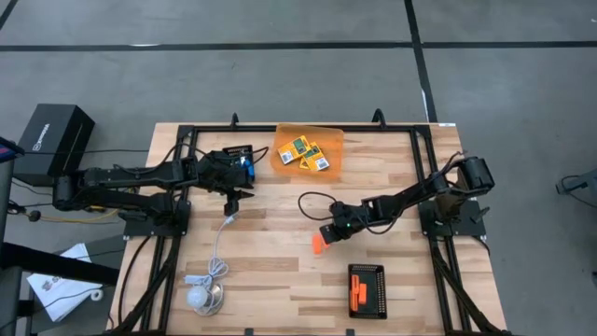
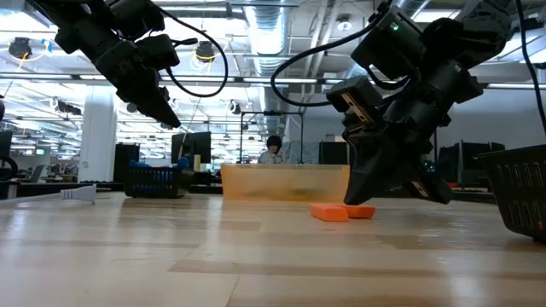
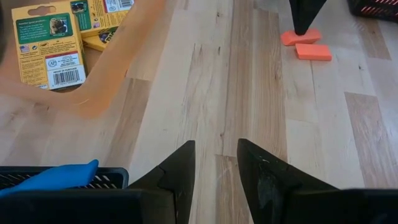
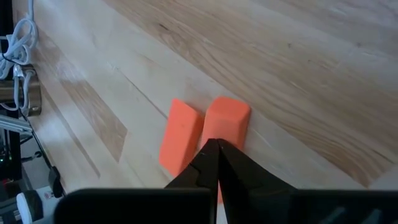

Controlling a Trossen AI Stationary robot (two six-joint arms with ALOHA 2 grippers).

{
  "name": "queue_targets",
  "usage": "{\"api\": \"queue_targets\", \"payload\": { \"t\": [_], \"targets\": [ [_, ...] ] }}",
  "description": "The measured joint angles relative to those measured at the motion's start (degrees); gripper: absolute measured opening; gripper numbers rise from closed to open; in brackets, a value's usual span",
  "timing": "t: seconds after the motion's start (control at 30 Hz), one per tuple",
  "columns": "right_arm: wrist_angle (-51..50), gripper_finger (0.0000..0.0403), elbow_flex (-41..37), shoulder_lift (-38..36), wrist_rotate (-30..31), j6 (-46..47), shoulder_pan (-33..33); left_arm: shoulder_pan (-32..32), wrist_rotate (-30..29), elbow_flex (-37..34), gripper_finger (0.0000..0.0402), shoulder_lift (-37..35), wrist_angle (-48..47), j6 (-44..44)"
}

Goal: Pick & Place School Supplies
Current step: Put the eraser into the bottom black bin

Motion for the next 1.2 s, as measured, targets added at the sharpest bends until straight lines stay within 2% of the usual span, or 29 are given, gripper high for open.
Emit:
{"api": "queue_targets", "payload": {
  "t": [0.7, 1.2],
  "targets": [
    [-2.26, 0.0, 0.11, -0.19, -3.09, -1.72, -0.13, 0.0, 0.0, 0.0, 0.0115, 0.0, 0.0, -0.02],
    [-7.39, 0.0, 0.09, -0.49, -7.07, -6.91, -3.62, 0.01, 0.0, 0.0, 0.0115, 0.0, -0.04, -0.04]
  ]
}}
